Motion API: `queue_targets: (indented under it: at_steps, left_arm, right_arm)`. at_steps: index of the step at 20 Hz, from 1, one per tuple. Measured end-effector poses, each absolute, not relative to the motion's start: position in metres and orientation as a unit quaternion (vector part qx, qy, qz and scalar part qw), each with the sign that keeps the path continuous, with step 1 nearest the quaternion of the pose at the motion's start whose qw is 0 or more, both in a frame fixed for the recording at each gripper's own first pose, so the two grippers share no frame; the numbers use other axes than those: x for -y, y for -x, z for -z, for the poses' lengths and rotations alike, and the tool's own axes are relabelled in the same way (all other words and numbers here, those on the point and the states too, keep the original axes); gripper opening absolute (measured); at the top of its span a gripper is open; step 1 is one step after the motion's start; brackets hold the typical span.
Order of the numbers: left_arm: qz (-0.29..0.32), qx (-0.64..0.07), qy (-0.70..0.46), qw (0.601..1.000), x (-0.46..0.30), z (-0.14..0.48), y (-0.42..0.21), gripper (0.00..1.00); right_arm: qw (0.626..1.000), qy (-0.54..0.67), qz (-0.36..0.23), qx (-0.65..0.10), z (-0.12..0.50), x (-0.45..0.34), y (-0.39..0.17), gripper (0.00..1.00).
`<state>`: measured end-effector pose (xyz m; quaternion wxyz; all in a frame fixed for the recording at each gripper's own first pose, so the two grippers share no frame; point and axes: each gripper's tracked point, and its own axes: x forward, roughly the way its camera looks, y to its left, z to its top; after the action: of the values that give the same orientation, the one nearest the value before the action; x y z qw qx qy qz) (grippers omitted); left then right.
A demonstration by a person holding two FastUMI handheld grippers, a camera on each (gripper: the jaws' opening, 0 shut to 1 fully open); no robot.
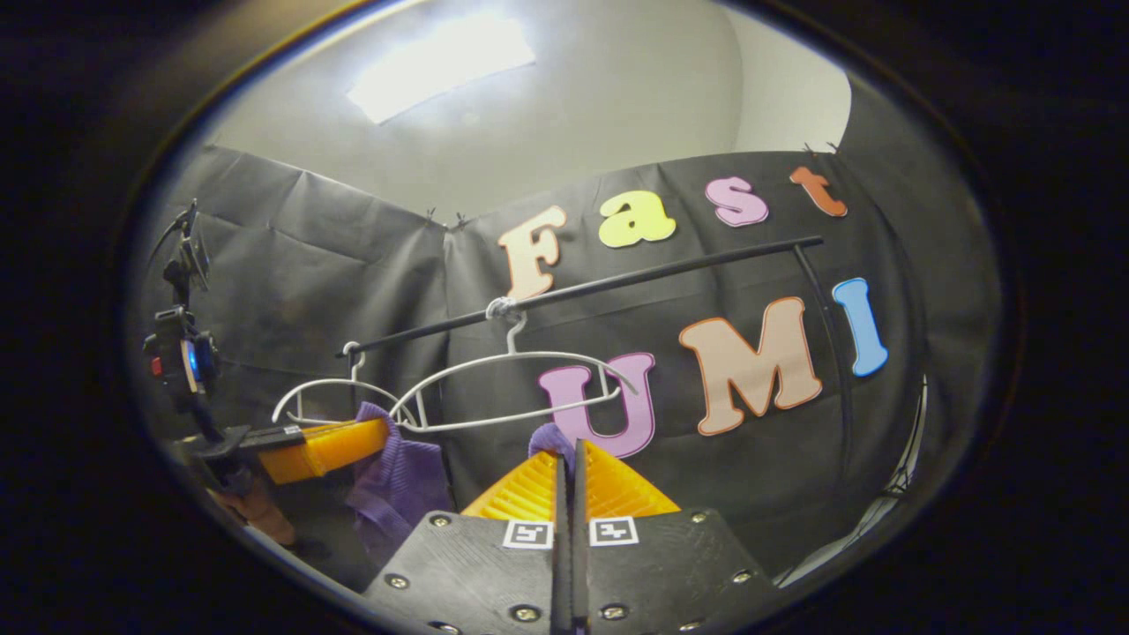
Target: Grasp the clothes on the hanger with both hands and then place them into the laundry hamper below.
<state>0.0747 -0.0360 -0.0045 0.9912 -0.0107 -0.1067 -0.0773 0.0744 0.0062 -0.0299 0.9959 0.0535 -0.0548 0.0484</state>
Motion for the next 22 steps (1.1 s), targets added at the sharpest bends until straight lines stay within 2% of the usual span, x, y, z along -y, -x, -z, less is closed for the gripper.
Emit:
queue_targets:
  at_steps: [5,13,22]
  left_arm:
    - [0.078,0.105,0.018,0.991,0.052,0.016,-0.107,0.00]
    - [0.082,0.081,0.028,0.993,0.061,0.055,-0.156,0.00]
    - [0.062,0.021,0.031,0.997,0.053,0.158,-0.202,0.00]
  right_arm:
    - [0.994,-0.078,-0.047,0.059,0.030,-0.007,-0.091,0.00]
    - [0.995,-0.075,-0.054,0.027,0.067,-0.014,-0.133,0.01]
    - [0.994,-0.092,-0.022,-0.059,0.182,0.006,-0.171,0.01]
